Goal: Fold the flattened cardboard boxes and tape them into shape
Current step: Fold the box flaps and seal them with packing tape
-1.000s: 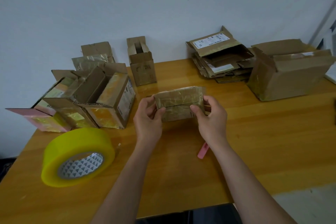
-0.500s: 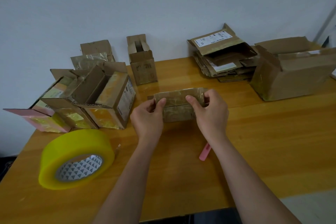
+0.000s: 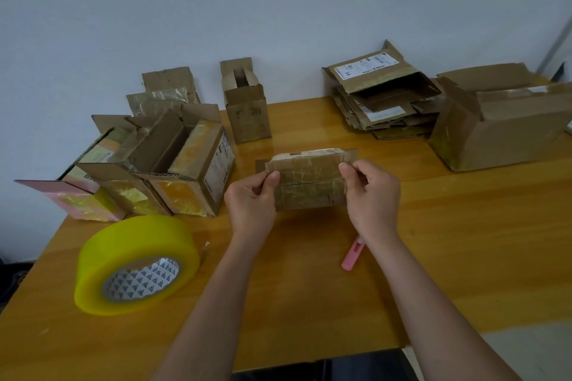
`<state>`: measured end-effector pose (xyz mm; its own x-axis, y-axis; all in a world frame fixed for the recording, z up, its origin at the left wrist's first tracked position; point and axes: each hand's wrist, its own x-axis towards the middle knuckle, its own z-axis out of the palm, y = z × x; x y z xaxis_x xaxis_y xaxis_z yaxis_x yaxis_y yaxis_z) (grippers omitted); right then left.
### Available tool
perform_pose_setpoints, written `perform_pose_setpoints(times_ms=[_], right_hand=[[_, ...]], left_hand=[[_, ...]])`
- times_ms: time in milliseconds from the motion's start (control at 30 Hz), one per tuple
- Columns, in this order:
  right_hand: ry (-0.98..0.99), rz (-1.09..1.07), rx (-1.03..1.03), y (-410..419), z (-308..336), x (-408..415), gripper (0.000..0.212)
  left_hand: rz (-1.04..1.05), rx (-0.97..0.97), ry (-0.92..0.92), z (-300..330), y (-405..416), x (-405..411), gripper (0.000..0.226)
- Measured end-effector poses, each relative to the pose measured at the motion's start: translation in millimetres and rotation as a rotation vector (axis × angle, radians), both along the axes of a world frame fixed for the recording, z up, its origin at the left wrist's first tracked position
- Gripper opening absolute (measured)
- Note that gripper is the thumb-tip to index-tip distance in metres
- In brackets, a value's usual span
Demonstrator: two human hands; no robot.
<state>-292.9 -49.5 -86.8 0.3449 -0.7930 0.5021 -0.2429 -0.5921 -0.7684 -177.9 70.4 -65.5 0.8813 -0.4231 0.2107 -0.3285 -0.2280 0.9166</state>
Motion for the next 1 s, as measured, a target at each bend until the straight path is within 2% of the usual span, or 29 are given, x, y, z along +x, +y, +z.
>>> perform_pose_setpoints(times_ms=[100,233,333,367,467,533,600,633,733,767,900,1000], right_hand=[[-0.025,0.037,0.012,3,-1,-5,0.024],[0.011,0.057,0.063,6,1,-10,0.022],[0.01,0.092,0.159,7,3,-16,0.009],[-0.001,0.1,0.193,7,5,-17,0.011],[-0.027,0.141,0.245,3,9,-20,0.045],[-0.065,0.196,0.248,0,12,-21,0.052],[-0.083,0.228,0.268,-6,17,-21,0.054],[-0.03,0.229,0.281,-11,18,-20,0.052],[0.286,0.202,0.324,-22,14,-16,0.04],[0.313,0.201,0.365,-22,11,-15,0.037],[0.134,0.183,0.523,-18,6,-14,0.041],[0.057,0.278,0.6,-18,6,-12,0.069]], left_hand=[[-0.021,-0.05,0.055,-1,5,-3,0.011],[-0.049,-0.107,0.156,-1,10,-4,0.022],[-0.085,-0.134,0.201,2,12,-4,0.025],[-0.11,-0.146,0.206,3,13,-5,0.025],[-0.196,-0.299,0.317,11,14,-9,0.015],[-0.201,-0.357,0.362,17,12,-10,0.017],[-0.141,-0.271,0.231,16,8,-9,0.036],[-0.112,-0.228,0.169,13,6,-8,0.045],[-0.131,-0.126,0.098,-2,5,-9,0.045],[-0.139,-0.088,0.095,-7,5,-11,0.042],[-0.107,-0.008,0.185,-13,2,-11,0.027],[-0.154,0.011,0.235,-14,-3,-9,0.019]])
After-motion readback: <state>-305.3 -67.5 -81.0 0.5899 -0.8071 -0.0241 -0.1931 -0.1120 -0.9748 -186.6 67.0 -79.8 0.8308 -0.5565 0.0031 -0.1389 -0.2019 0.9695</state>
